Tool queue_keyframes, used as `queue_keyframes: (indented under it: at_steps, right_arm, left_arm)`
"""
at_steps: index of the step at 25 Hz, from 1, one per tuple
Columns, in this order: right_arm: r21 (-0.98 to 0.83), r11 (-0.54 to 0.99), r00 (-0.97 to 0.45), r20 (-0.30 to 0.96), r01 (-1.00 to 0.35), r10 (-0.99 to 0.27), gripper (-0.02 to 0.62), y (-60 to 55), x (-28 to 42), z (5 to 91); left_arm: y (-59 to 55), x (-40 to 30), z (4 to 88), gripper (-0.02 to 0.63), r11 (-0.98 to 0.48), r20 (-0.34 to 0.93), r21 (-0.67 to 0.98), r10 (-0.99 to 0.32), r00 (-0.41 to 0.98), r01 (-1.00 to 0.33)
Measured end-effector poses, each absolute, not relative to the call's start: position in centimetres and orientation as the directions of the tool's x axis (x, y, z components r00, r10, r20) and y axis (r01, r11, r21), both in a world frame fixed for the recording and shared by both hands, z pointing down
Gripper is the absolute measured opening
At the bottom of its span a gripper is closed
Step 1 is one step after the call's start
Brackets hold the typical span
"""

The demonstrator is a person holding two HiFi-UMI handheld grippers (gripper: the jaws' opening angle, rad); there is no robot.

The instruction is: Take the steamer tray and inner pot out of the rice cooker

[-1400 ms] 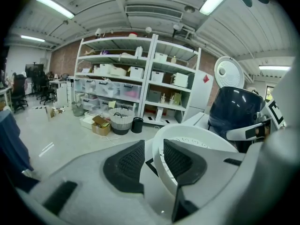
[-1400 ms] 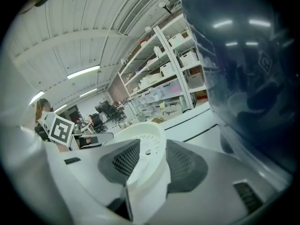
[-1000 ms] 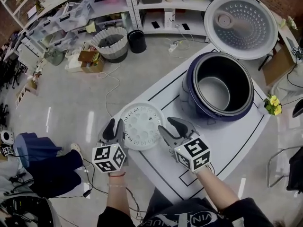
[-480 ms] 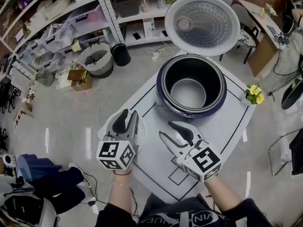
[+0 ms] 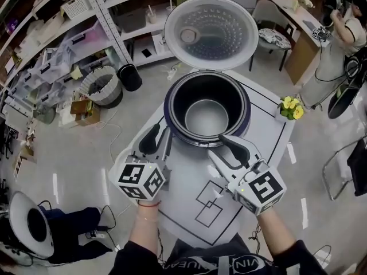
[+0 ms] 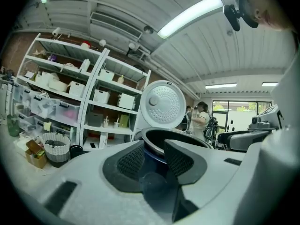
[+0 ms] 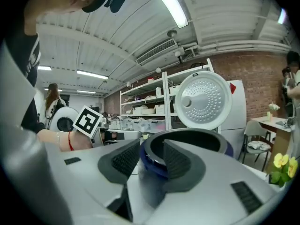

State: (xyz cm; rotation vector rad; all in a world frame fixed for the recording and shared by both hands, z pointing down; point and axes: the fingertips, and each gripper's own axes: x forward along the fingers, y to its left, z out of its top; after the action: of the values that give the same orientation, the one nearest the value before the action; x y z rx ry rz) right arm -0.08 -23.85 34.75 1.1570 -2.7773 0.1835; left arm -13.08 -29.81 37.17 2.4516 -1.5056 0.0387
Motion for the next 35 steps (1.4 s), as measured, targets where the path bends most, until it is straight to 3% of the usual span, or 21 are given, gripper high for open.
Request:
queue_keyframes:
  at_steps: [14, 35]
  right_arm:
    - [-0.063, 0.462, -0.465, 0.205, -0.885, -0.862, 0.155, -32.7, 9.6, 35.5]
    - [-0.204, 0.422, -0.468, 0.322, -0.883, -0.823, 0.160, -37.8, 11.0, 38.6]
  left_arm:
    - [-34.1, -10.3, 36.9, 0.137, -0.425, 0.201, 0.220, -0.861, 0.467, -0.878]
    - [-35.7, -9.1, 37.9, 0.176, -0.385, 0.259, 0.194, -0.867, 0.425, -0.902]
